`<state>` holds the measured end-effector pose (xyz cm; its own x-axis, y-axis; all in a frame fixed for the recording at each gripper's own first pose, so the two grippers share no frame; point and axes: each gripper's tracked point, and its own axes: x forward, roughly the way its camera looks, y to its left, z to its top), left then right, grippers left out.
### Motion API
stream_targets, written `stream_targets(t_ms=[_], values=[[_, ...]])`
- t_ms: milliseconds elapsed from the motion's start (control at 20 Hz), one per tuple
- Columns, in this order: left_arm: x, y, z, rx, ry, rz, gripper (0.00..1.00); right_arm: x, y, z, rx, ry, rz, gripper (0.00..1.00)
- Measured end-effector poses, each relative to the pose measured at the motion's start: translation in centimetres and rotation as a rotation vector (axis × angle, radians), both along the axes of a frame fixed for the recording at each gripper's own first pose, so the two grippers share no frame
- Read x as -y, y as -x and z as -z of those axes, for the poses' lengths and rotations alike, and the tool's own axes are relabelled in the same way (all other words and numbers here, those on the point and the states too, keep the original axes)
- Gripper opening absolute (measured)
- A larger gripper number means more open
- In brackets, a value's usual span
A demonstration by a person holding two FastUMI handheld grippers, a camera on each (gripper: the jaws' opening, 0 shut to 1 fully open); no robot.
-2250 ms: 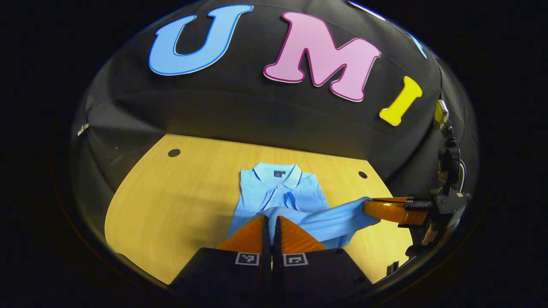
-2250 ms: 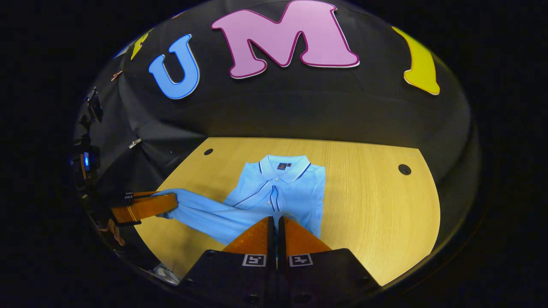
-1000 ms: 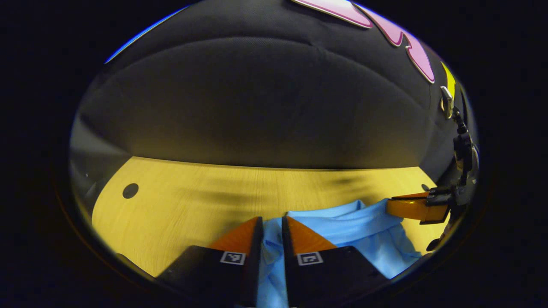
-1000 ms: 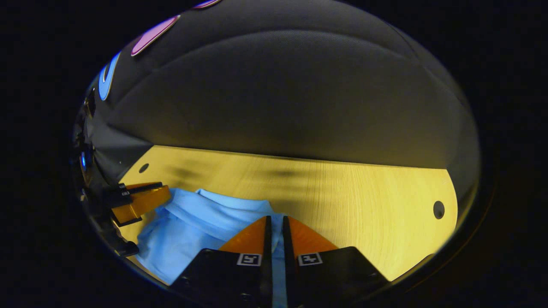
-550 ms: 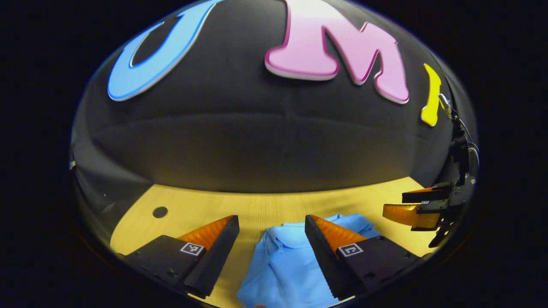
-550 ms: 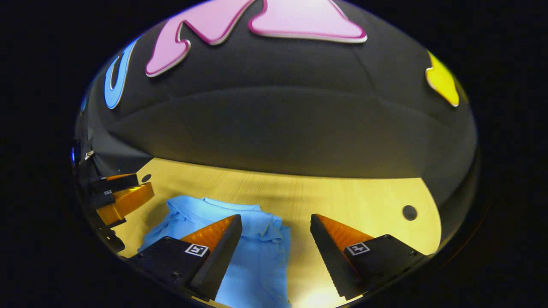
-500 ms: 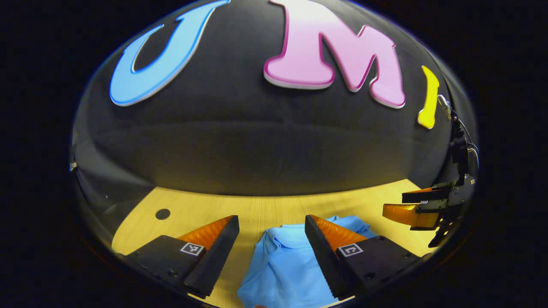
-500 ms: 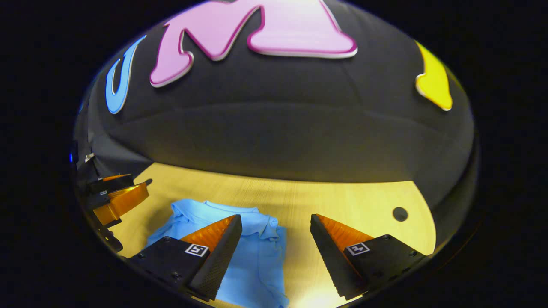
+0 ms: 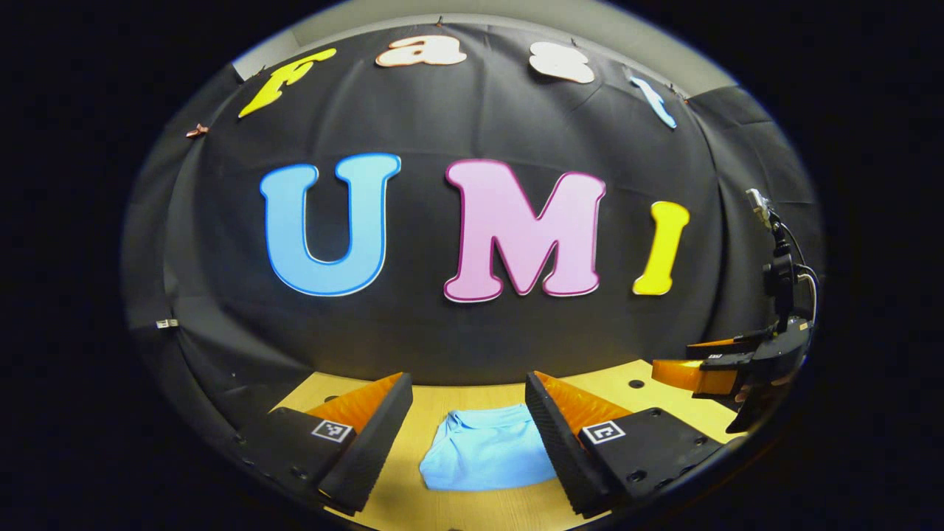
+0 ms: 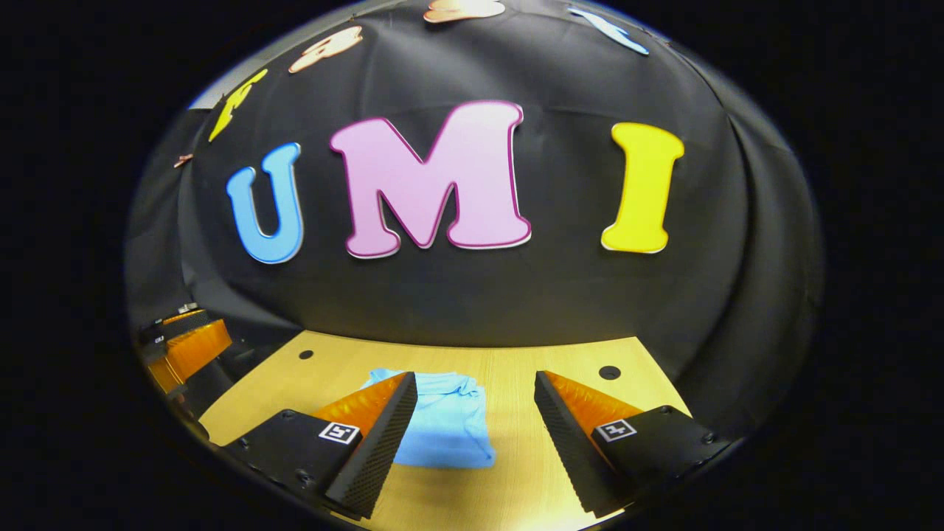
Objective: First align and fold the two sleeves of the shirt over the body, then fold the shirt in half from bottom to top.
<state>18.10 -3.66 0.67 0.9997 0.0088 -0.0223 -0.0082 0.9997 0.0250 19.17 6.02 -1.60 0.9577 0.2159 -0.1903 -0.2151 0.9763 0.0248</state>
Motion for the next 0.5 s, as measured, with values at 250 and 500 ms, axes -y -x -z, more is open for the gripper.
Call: stream_targets(t_ms=[250,500], values=[[2.4,11.0,-1.8,0.021,0.027,0.01,0.98,0.7,11.1,-4.3,0.105,0.0,-0.013,0.99],[4.2,20.4,-0.3,-0.004,0.054,0.007,0.97,0.8,20.0,-4.6,0.129,-0.014,-0.029,0.99]])
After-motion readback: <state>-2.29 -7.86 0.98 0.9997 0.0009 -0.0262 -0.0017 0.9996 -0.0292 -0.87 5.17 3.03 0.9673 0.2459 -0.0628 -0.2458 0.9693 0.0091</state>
